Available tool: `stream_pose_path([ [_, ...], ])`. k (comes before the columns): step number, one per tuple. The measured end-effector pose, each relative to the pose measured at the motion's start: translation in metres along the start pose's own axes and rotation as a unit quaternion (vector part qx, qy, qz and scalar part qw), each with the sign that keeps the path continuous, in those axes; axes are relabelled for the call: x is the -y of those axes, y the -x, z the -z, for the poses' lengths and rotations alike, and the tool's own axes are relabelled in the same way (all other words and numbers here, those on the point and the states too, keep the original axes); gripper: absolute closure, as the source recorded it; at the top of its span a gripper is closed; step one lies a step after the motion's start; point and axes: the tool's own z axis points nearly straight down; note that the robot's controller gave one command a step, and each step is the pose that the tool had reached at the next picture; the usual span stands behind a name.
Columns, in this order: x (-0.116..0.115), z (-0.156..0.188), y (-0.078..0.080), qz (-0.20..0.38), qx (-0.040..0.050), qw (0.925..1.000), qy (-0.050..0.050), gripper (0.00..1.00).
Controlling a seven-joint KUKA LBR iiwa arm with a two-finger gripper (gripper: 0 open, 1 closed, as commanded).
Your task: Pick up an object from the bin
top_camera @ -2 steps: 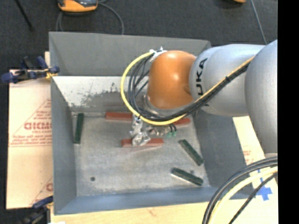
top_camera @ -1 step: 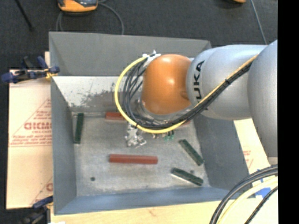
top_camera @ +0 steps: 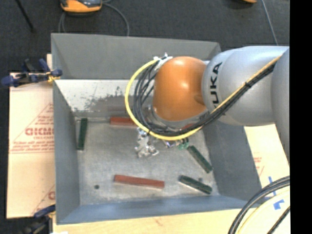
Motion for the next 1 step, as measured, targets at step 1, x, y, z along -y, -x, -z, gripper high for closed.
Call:
stream_pose_path([
  [1,0.0064,-0.0087,0.0348,-0.085,0.0075,0.9964,-0.001,0.0],
])
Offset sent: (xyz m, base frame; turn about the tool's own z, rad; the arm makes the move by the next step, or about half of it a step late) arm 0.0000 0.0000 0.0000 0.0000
